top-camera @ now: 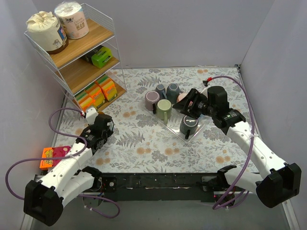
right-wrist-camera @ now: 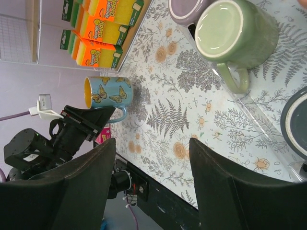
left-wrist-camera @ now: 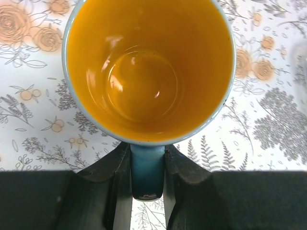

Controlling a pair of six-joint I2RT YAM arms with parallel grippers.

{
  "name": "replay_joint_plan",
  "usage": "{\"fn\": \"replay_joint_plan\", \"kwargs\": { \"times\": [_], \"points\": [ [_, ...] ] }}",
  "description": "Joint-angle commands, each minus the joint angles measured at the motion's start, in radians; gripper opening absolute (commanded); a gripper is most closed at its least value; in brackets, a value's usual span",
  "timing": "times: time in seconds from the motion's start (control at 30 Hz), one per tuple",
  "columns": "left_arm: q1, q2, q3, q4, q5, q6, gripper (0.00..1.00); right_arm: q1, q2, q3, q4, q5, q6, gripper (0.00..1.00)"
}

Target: Turn the mug right side up

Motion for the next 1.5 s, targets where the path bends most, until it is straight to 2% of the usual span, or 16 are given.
{"fn": "replay_joint_plan", "kwargs": {
  "times": [0.0,0.23,0.53,0.6,0.63,0.77,0.83,0.87,0.97,1.0,1.03,1.1,1.3,1.4,1.47],
  "points": [
    [0.004,-0.007,0.012,0.098,-0.163,-0.059,0.0,-0.013,-0.037,0.021,-0.018,-0.015,-0.028,0.7],
    [0.002,0.109,0.043,0.072,-0.198,-0.108,0.0,-0.028,-0.063,0.007,-0.046,-0.001,-0.038,0.72],
    [0.002,0.169,0.023,0.041,-0.215,-0.231,0.0,-0.04,-0.092,-0.005,-0.06,-0.001,-0.036,0.72],
    [0.002,0.18,0.023,0.041,-0.218,-0.248,0.11,-0.04,-0.097,-0.007,-0.064,0.001,-0.036,0.72],
    [0.002,0.183,0.023,0.039,-0.217,-0.254,0.29,-0.04,-0.097,-0.004,-0.071,0.001,-0.039,0.73],
    [0.002,0.169,0.022,0.032,-0.212,-0.263,0.53,-0.042,-0.074,0.04,-0.147,0.033,-0.137,0.8],
    [0.002,0.152,0.02,0.03,-0.211,-0.26,0.58,-0.04,-0.069,0.048,-0.175,0.036,-0.162,0.82],
    [0.002,0.148,0.02,0.029,-0.206,-0.26,0.65,-0.04,-0.071,0.042,-0.175,0.036,-0.166,0.82],
    [0.001,0.129,0.048,-0.003,-0.185,-0.262,0.77,-0.04,-0.071,0.031,-0.17,0.048,-0.18,0.83],
    [0.001,0.12,0.06,-0.019,-0.174,-0.266,0.86,-0.04,-0.069,0.033,-0.182,0.054,-0.189,0.83],
    [0.001,0.105,0.072,-0.054,-0.166,-0.268,0.91,-0.04,-0.065,0.037,-0.193,0.063,-0.202,0.84],
    [0.001,0.079,0.12,-0.097,-0.133,-0.272,0.98,-0.04,-0.046,0.066,-0.237,0.093,-0.266,0.84],
    [0.001,-0.055,0.265,-0.258,-0.073,-0.234,0.98,-0.04,0.041,0.14,-0.419,0.208,-0.476,0.84],
    [0.001,-0.099,0.334,-0.257,-0.042,-0.177,0.98,-0.036,0.031,0.114,-0.431,0.234,-0.478,0.81],
    [0.001,-0.107,0.37,-0.183,0.047,-0.092,0.98,-0.016,0.008,0.061,-0.413,0.266,-0.415,0.8]
  ]
}}
